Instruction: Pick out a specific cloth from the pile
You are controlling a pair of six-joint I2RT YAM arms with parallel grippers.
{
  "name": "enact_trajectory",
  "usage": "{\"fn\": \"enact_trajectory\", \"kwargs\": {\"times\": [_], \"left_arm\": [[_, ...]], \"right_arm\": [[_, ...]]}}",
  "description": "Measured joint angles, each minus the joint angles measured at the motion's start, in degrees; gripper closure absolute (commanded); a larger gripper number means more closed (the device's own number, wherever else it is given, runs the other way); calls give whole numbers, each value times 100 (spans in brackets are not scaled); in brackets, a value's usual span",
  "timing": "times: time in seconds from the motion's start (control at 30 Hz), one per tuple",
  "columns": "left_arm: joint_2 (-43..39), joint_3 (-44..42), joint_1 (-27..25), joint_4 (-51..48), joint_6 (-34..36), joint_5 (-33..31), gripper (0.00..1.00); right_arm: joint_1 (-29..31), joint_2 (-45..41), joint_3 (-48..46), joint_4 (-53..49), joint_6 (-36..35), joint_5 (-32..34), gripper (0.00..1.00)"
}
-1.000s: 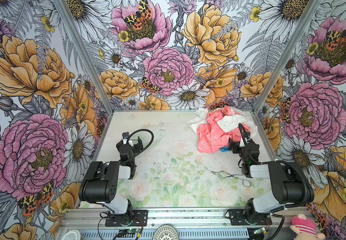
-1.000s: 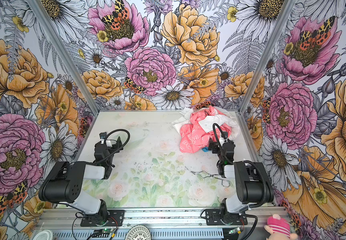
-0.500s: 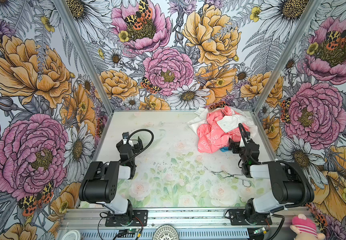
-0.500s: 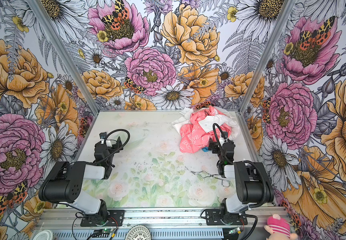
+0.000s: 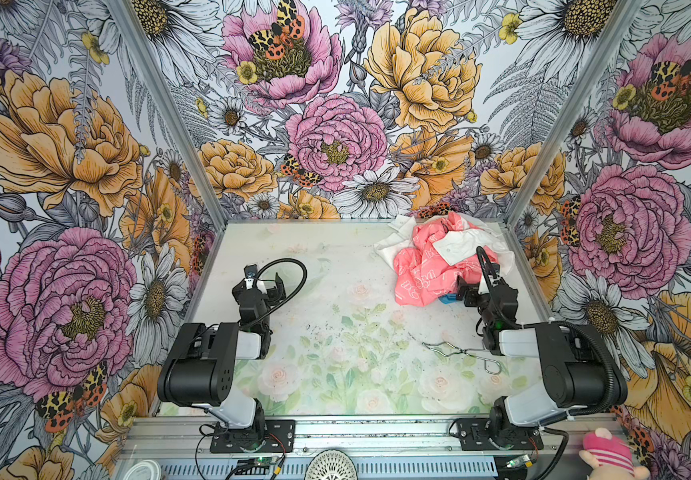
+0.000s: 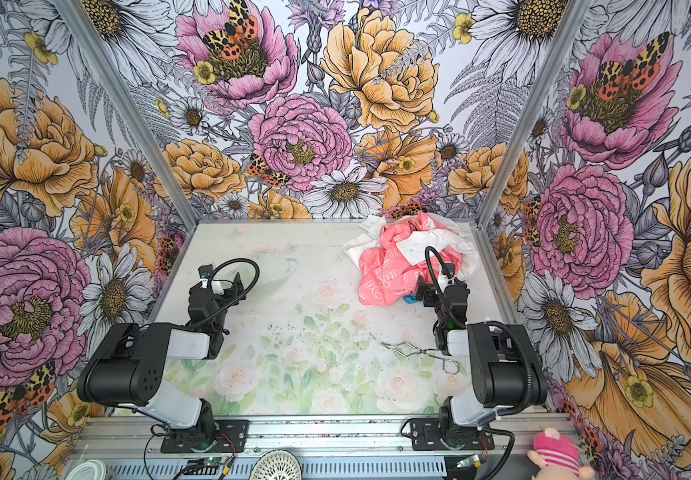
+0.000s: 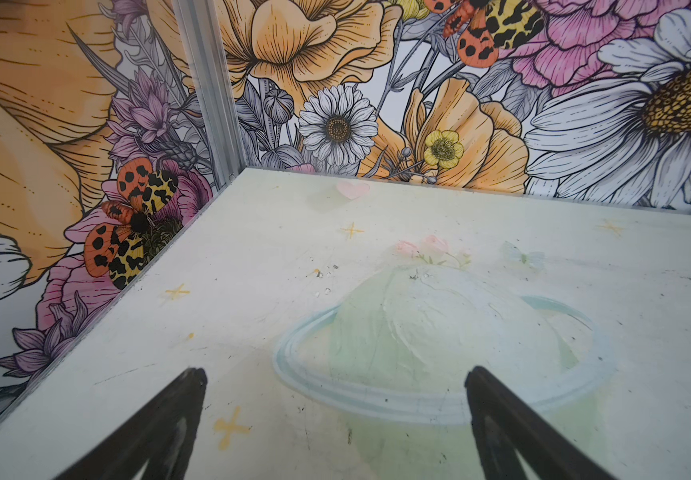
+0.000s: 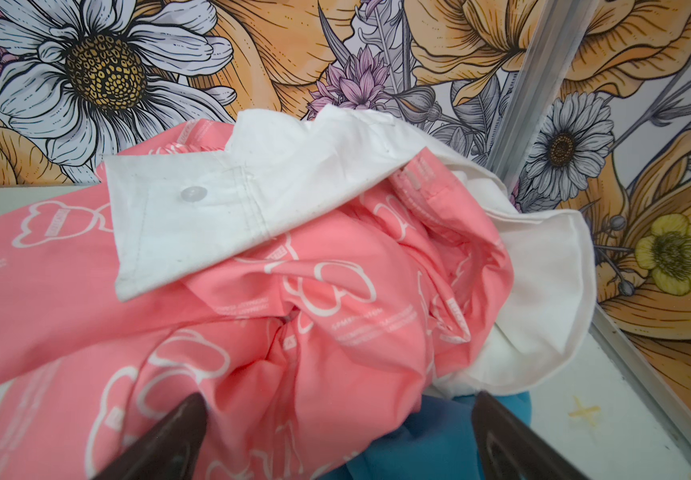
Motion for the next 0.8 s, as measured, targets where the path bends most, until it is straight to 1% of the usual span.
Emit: {"fn": "enact_trajectory", "kwargs": {"times": [0.1,0.17,0.23,0.4,0.5,0.57,0.63,0.8], "left_arm": [[-203,-330,-85,186,37,-2,1],[-533,-442,-144,98,96,0,1],[-1003,-439,-210,-122,127,-2,1],[-2232,-192,-426,-1145,72,-90,1],[-2942,-55,-619,-1735,-127,-35,1],[-3351,50,-852,-2129,-258,17,1],[-3759,238,-1241,-2680,-387,55,1],[-4452,828,-2155,-4035,-562,131,1]], "right_arm": [[0,-284,-2,-339,35,83,0],[0,-789,0,-772,79,146,0],[0,-1467,15,-1294,164,173,1],[0,-3034,90,-2520,568,186,0],[-2,-3740,90,-3165,942,162,1],[-9,-4035,87,-3464,1169,74,1],[-35,-4181,83,-3665,1410,-81,1],[-111,-4041,83,-3939,2052,-533,0]]}}
